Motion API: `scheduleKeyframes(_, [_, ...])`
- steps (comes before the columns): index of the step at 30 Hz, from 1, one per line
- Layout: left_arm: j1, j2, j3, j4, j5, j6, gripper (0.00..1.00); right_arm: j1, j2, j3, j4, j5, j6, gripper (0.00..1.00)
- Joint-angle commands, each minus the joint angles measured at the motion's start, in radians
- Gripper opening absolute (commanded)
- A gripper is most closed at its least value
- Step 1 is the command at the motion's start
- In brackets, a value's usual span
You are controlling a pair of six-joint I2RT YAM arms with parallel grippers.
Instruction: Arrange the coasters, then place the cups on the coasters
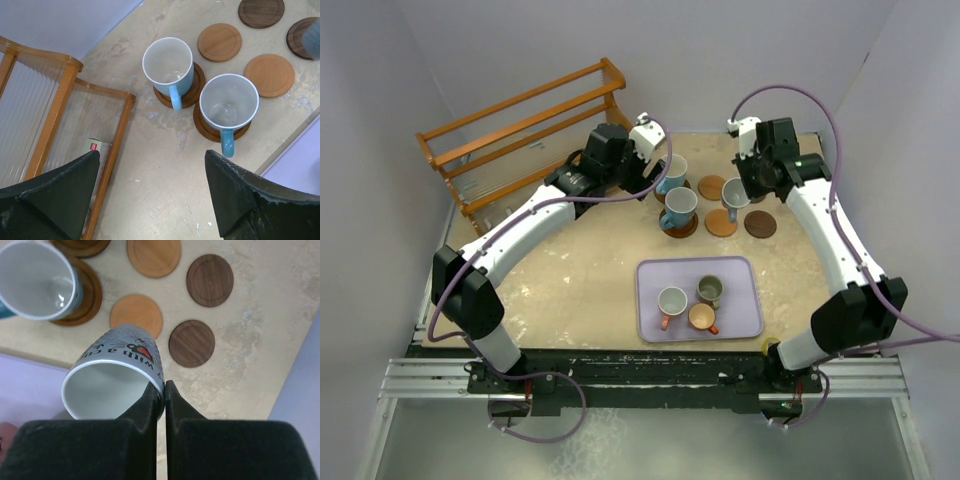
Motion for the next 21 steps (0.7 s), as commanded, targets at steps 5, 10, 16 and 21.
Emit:
scheduleKeyframes(5, [0.005,-0.077,-0.047,0.061,0.001,-0.005,0.82,-0.048,0.176,0.230,0.013,0.019,0.137,0.00])
scheduleKeyframes(10, [0.005,-0.096,-0.074,0.066,-0.002,0.000,0.82,-0.079,0.288,0.341,-0.006,0.012,0.212,0.00])
scheduleKeyframes(16, [0.005,-0.121,-0.102,0.071,-0.009,0.009,0.82,-0.086,0.436,0.487,-0.061,0.072,0.290,0.00])
scheduleKeyframes(21, [0.005,-0.137,-0.119,0.074,-0.014,0.016,0.82,-0.087,0.547,0.611,-0.118,0.086,0.346,0.00])
